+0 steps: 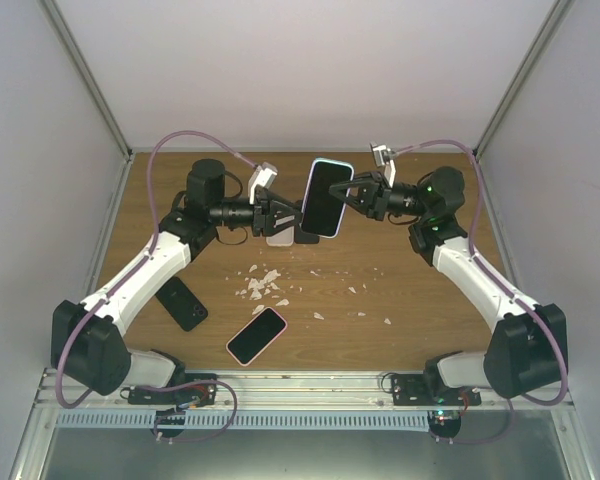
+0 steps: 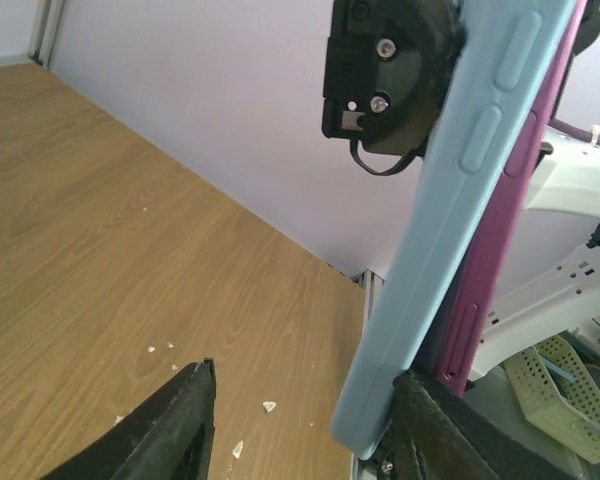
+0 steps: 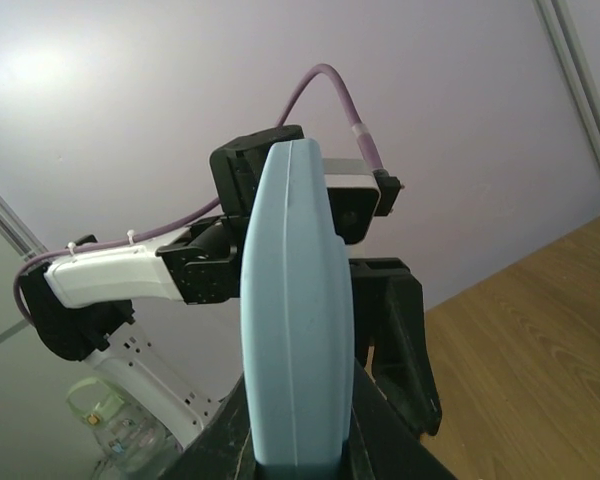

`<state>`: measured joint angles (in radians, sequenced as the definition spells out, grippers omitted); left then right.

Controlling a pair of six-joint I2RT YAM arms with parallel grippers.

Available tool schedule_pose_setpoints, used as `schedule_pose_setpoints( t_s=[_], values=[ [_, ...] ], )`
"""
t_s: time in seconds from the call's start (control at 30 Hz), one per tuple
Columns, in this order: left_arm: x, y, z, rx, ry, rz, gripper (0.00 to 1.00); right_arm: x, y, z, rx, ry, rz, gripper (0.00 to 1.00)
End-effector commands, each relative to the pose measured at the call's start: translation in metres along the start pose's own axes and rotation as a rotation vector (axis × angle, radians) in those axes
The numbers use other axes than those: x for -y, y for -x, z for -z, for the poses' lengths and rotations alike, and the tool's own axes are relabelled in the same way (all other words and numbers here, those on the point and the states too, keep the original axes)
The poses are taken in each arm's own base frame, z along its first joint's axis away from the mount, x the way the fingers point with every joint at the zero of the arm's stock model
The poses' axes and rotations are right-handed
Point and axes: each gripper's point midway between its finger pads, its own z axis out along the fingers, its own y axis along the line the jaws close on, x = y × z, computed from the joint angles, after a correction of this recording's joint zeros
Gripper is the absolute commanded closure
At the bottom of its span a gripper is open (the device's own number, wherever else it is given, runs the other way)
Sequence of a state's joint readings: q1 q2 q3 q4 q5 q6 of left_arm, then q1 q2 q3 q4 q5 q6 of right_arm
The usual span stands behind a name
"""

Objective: Take the phone out of the phone case
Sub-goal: Remove the phone case from the phone.

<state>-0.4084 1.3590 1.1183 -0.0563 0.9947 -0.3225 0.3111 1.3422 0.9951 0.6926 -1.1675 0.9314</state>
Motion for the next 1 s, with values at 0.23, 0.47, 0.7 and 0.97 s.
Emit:
schedule_pose_setpoints(
  t_s=[0.23, 0.47, 0.7, 0.97],
  values=[
    [-0.011, 0.049, 0.000, 0.135, 0.107, -0.150, 0.46, -0.062, -0.070, -0.019, -0.286, 0.267, -0.064, 1.00],
    [0.000, 0.052, -0.002, 0.132, 0.062, -0.178, 0.42, -0.066, -0.083, -0.023, -0.322, 0.301, -0.082, 1.00],
    [0.022, 0.052, -0.007, 0.118, -0.031, -0.218, 0.45, -0.069, -0.094, -0.028, -0.351, 0.331, -0.110, 1.00],
    [0.030, 0.054, -0.013, 0.108, -0.051, -0.250, 0.37, -0.070, -0.105, -0.032, -0.371, 0.349, -0.144, 1.00]
  ],
)
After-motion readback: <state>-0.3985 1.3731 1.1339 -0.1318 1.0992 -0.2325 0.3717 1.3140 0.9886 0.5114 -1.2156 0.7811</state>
